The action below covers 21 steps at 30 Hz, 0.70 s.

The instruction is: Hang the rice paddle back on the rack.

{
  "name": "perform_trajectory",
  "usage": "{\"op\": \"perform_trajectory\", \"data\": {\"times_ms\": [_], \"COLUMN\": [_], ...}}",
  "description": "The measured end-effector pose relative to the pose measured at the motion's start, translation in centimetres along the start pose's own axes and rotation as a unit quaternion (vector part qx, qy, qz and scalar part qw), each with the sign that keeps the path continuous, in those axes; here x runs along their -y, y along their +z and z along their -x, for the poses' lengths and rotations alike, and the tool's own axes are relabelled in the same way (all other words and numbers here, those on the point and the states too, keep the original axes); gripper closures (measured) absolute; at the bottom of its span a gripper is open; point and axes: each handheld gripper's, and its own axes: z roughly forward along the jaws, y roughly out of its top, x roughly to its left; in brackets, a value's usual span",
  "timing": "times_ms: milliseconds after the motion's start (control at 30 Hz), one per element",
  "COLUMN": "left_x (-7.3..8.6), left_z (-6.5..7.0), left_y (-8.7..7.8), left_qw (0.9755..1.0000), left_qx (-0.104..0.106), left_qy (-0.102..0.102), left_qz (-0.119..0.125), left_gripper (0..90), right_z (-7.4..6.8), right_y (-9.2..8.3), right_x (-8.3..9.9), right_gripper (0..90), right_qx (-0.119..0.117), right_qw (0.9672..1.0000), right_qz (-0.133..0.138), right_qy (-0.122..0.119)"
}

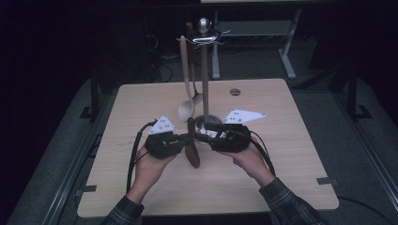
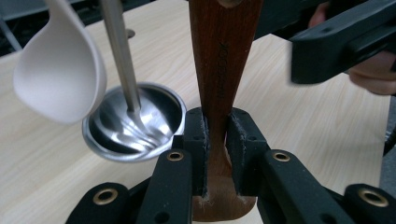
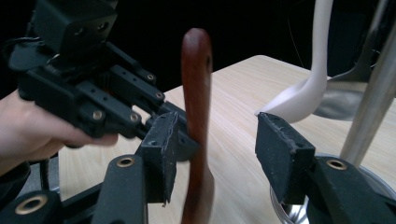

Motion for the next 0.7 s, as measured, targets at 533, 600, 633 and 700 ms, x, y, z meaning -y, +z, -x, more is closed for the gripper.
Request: {"op": "perform_trajectory", "data": {"times_ms": [533,600,633,700], "left_x": [-0.4,-0.4,-0.3,-0.3], "left_z": [1.1,1.0,0.9,0.8], "left_y": [0.7,0.7,0.6,0.6], "left_qw": [1.0000,1.0000,0.9999,0.9999], "left_qx": [-0.002,0.002,0.003,0.010], "left_qy": [0.008,0.007,0.008,0.009], "left_qz": [0.004,0.005,0.008,0.011], "left_gripper": [78.1,78.0,78.0,77.7], "right_z": [-0.5,-0.4,-0.4,-0.4], "right_y": [1.5,1.5,1.5,1.4], "right_x": [-0.2,-0.2,-0.1,-0.1], "right_gripper": [73.6,74.6,74.8,75.2], "right_qx": [-0.004,-0.003,-0.001,-0.002], "right_qw": [0.9999,0.9999,0.9999,0.9998], "right_qz": [0.013,0.014,0.015,0.018], "right_qy": [0.005,0.006,0.007,0.006]}}
